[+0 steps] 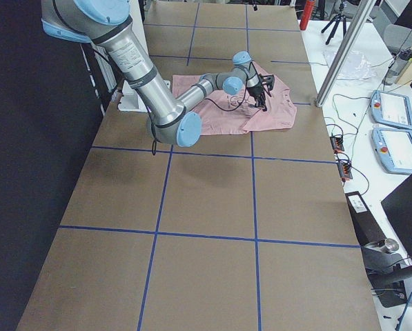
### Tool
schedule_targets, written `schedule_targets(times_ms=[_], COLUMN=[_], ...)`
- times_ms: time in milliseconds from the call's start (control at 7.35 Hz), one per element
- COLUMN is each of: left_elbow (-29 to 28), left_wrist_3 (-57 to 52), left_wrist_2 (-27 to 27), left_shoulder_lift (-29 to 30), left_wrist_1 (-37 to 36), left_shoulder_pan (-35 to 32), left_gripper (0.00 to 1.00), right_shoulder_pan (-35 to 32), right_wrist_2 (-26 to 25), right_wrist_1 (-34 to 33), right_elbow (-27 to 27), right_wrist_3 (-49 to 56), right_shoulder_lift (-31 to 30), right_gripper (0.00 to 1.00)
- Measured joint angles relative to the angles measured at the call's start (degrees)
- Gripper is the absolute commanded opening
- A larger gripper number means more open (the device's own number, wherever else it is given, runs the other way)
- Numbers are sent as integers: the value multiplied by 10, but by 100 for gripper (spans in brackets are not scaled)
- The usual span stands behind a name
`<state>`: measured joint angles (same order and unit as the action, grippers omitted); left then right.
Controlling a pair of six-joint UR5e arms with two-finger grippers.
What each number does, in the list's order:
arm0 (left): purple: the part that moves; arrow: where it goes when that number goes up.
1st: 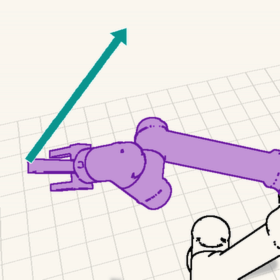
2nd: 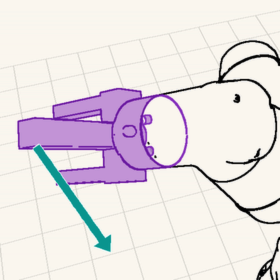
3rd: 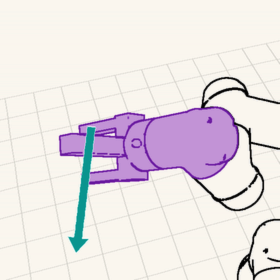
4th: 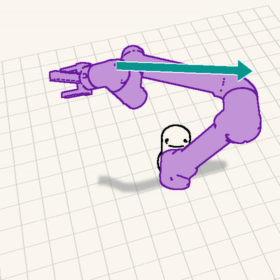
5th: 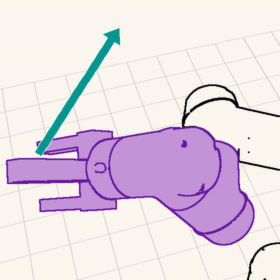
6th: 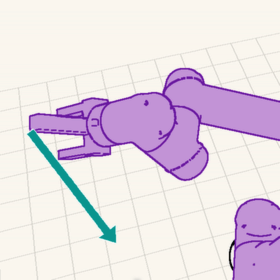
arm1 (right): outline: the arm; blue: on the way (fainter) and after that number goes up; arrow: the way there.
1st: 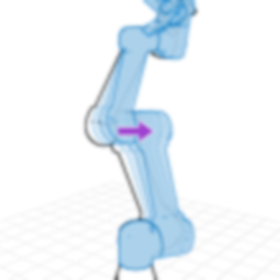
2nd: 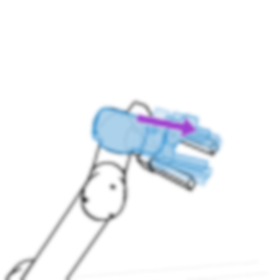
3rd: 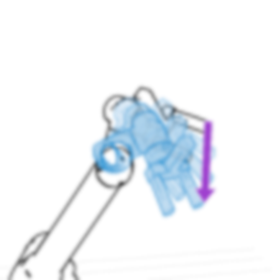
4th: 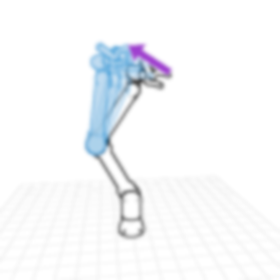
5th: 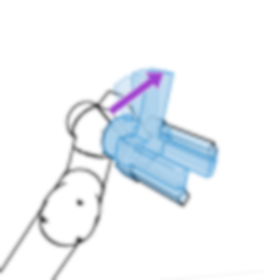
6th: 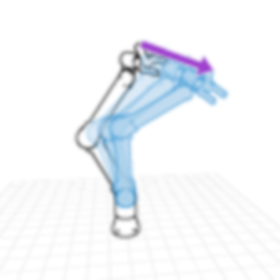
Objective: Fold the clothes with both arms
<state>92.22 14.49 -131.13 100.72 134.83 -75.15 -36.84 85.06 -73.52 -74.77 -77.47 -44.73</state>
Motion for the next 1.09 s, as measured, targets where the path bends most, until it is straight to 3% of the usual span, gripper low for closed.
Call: schedule_targets(times_ms=[544,680,952,1088], left_elbow=[0,-2,-11,-13], left_wrist_3=[1,5,53,96], left_wrist_2=[-1,-1,10,34], left_shoulder_lift=[0,2,11,19], left_wrist_1=[0,-2,-3,-4], left_shoulder_pan=[2,11,35,54], left_gripper=[100,100,97,85], right_shoulder_pan=[5,-11,-77,-117], right_wrist_2=[-23,2,119,177], right_wrist_1=[-4,-4,-2,-2], right_elbow=[31,29,19,-3], right_wrist_3=[31,64,180,246], right_shoulder_lift=[18,18,5,-20], right_gripper=[100,100,100,100])
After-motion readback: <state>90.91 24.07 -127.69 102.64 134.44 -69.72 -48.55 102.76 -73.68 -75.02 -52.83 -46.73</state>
